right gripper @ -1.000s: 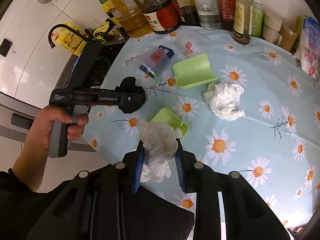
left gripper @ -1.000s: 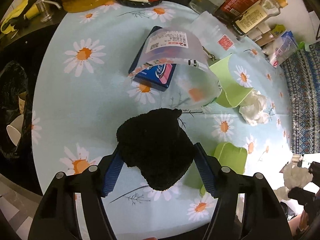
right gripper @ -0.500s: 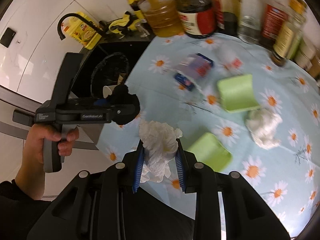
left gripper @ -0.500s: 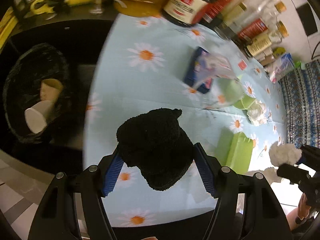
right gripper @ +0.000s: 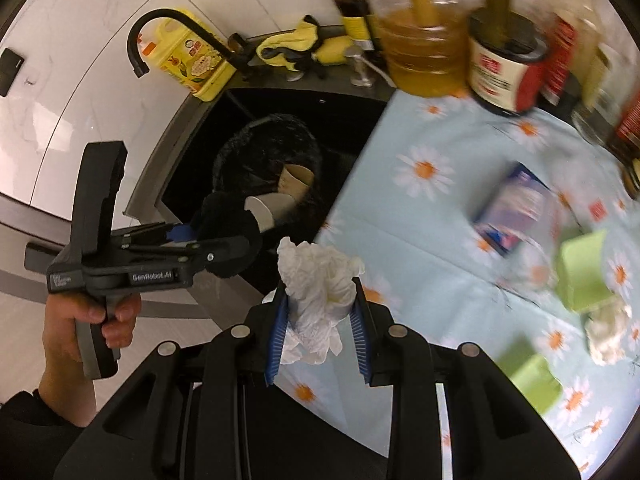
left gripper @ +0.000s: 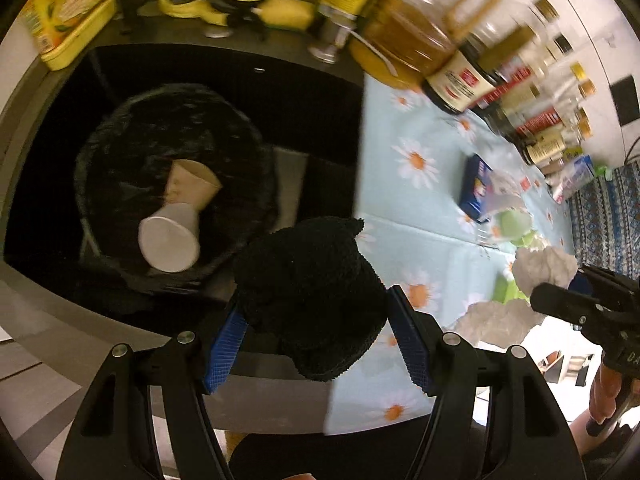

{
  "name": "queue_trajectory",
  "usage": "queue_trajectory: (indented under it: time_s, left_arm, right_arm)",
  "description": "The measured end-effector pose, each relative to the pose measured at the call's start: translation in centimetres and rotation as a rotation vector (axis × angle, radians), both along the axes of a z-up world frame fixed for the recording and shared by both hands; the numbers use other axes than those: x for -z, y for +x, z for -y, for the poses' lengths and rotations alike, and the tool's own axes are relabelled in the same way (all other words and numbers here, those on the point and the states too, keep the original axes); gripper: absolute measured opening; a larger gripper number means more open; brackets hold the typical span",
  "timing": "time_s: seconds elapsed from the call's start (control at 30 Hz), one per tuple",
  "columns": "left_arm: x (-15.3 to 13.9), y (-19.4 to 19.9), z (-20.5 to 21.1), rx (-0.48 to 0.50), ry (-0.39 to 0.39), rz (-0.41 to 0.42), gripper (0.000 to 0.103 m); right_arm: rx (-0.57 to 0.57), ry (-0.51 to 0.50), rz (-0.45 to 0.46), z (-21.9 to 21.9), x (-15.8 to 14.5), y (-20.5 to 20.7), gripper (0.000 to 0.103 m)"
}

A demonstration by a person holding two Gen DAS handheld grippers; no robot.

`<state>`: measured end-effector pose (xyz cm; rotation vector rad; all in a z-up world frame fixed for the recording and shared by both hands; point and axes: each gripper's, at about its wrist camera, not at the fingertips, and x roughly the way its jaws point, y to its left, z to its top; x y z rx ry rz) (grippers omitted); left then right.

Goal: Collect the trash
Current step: 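Carry tissue and cloth over the bin and open both grippers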

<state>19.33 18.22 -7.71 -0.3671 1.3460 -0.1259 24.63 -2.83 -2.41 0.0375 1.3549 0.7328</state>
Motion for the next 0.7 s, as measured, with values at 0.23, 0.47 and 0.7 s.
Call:
queue_trajectory:
  time_s: [0.23,0.47,0.7]
  left_arm:
    - [-0.3,0.8,-6.5,-0.015,-0.016,0.006,0.066]
    - [0.2,2.4,-11.5,-0.018,-0.017,0.001,0.067]
    - [1.6,4.6,-14.8,-0.023,-0.042,-0.012,0.067]
  right_arm:
    - [-0.008,-0.004,-0.018,-7.1,1.2,1.8,0.031]
    - [0.014,-0.015,-0.031,-12.9,2.7,4.4,0.031]
    - [0.029,-0.040,-0.031,-16.6,4.0,7.3,0.032]
